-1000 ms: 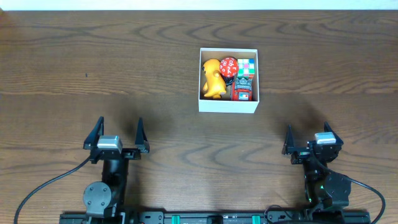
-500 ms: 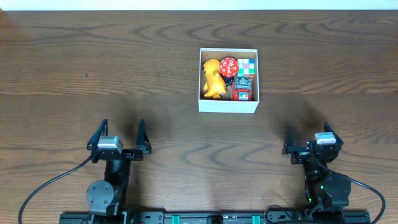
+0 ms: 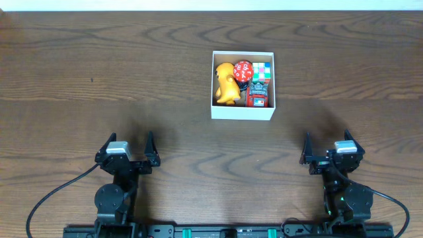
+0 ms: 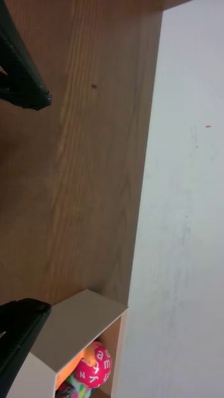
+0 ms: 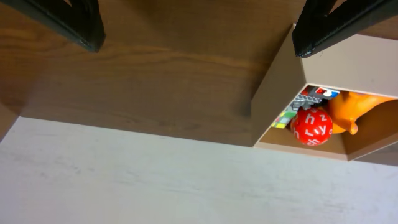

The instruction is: Pack container

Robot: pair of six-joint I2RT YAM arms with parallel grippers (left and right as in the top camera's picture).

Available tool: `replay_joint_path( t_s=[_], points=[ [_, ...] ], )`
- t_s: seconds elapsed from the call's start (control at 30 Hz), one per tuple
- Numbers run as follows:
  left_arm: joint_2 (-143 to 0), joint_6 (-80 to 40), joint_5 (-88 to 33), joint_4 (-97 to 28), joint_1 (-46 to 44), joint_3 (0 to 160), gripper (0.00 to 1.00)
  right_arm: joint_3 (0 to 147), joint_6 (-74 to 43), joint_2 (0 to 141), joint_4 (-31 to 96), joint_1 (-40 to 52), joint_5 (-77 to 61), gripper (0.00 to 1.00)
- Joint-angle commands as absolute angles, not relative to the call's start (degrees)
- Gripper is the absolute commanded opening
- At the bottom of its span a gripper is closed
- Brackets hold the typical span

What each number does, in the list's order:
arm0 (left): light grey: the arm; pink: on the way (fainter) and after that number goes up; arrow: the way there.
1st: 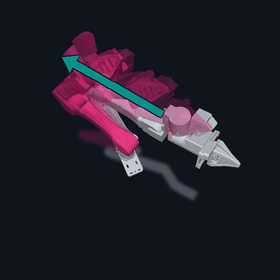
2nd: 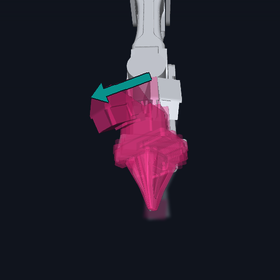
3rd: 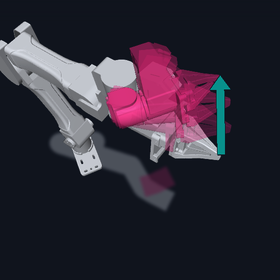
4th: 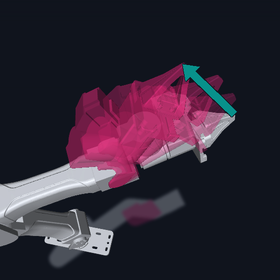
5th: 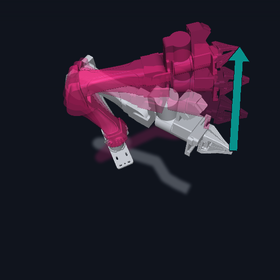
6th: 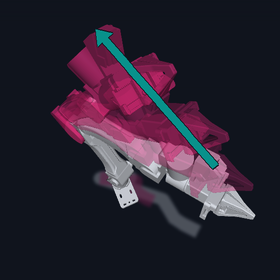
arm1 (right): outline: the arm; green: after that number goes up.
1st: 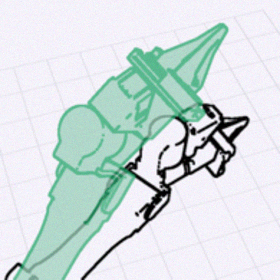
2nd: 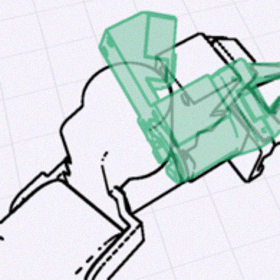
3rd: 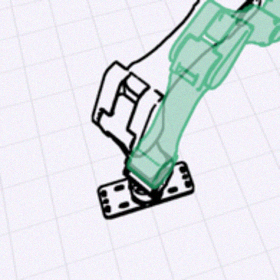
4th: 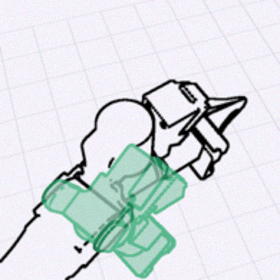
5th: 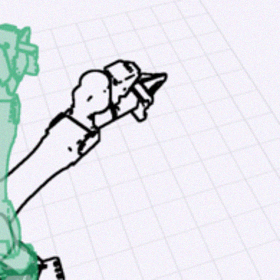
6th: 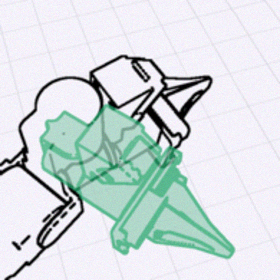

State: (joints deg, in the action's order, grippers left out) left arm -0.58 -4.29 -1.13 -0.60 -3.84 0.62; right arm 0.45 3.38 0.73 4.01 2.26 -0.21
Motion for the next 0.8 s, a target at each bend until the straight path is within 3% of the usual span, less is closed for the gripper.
replay_joint_path(
  t_s=[0.0,0.77],
  points=[
    [-0.2,-4.3,-0.8,-3.9,-3.5,0.2,0.98,0.3,2.8,0.3,4.2,1.8,0.2,0.99],
    [-1.4,-4.4,-0.8,-4.0,-3.5,0.2,0.98,0.3,2.8,0.3,4.2,1.8,0.2,0.99]
  ],
)
